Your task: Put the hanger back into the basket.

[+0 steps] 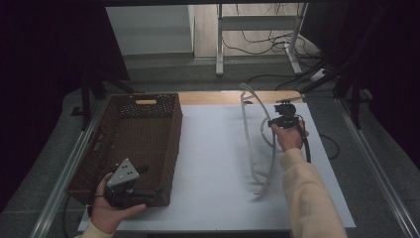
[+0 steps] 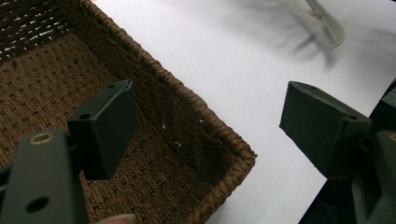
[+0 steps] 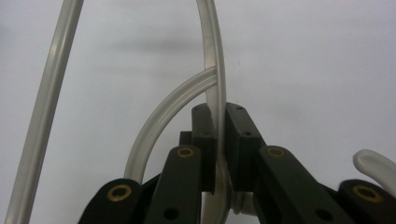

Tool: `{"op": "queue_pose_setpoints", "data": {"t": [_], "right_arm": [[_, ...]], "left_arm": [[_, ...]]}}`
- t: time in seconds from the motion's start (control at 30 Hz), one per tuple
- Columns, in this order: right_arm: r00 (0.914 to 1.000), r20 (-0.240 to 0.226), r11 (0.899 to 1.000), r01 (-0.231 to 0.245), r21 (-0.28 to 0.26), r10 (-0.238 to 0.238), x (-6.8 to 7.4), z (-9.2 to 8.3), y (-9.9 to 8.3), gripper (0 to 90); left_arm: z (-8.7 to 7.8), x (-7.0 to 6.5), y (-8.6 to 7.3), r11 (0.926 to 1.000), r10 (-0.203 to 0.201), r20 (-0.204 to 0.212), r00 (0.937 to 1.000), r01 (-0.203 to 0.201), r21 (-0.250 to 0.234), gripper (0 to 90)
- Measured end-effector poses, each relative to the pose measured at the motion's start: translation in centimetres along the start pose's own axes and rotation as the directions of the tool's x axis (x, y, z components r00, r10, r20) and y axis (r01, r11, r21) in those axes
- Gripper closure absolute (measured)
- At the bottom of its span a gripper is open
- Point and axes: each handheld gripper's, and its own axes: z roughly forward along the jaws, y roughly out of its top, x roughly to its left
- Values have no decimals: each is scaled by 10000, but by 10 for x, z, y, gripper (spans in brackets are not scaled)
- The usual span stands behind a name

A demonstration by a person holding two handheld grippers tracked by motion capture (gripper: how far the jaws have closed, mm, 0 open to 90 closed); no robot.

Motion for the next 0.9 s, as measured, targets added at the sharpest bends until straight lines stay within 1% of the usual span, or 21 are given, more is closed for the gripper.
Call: {"op": "queue_pose_setpoints", "data": {"t": [0.07,0.1,0.17,0.23,0.27,0.3,0.37,0.43,0.47,0.57,0.63,0.73,0.8,0.87,0.9], "right_arm": [[9996,-227,9998,158,-136,-161,-1,-9,2,828],[9991,-287,9993,322,-196,-327,-1,-13,2,829],[9965,-544,9976,623,-306,-639,-1,-21,3,828],[9934,-696,9952,884,-410,-911,1,-29,4,828],[9907,-845,9936,1028,-467,-1064,2,-33,4,828],[9862,-1014,9907,1264,-501,-1310,4,-37,3,828],[9805,-1096,9860,1581,-536,-1632,7,-44,1,828],[9726,-1232,9798,1915,-581,-1974,11,-51,-2,828],[9670,-1361,9762,2090,-585,-2152,14,-55,-4,828],[9543,-1603,9675,2449,-634,-2521,19,-62,-9,828],[9423,-1739,9582,2791,-631,-2859,23,-67,-13,828],[9226,-2004,9440,3246,-583,-3296,28,-73,-21,828],[9055,-2158,9304,3624,-551,-3655,32,-76,-26,827],[8920,-2260,9191,3907,-507,-3916,34,-79,-31,828],[8834,-2316,9119,4075,-495,-4074,35,-80,-34,828]], "left_arm": [[0,0,0,10000,-4,3,10000,4,3,192],[0,0,0,10000,-1,3,10000,1,6,193],[0,0,0,10000,18,5,10000,-18,14,192],[0,0,0,10000,21,2,10000,-21,22,193],[0,-1,0,10000,1,2,10000,-1,11,192],[0,0,0,10000,17,-7,10000,-17,24,192],[0,0,0,10000,-5,-12,10000,5,16,192],[0,0,0,10000,-26,-10,10000,26,10,192],[1,0,0,10000,-25,-7,10000,25,13,192],[1,-1,0,10000,-18,-7,10000,18,15,193],[1,-1,0,10000,-14,-6,10000,14,15,192],[0,-1,0,10000,-16,-14,10000,16,11,193],[0,-1,0,10000,-10,-23,10000,10,19,192],[0,-1,1,10000,-8,-30,10000,8,13,192],[0,-1,1,10000,-11,-32,10000,11,8,192]]}}
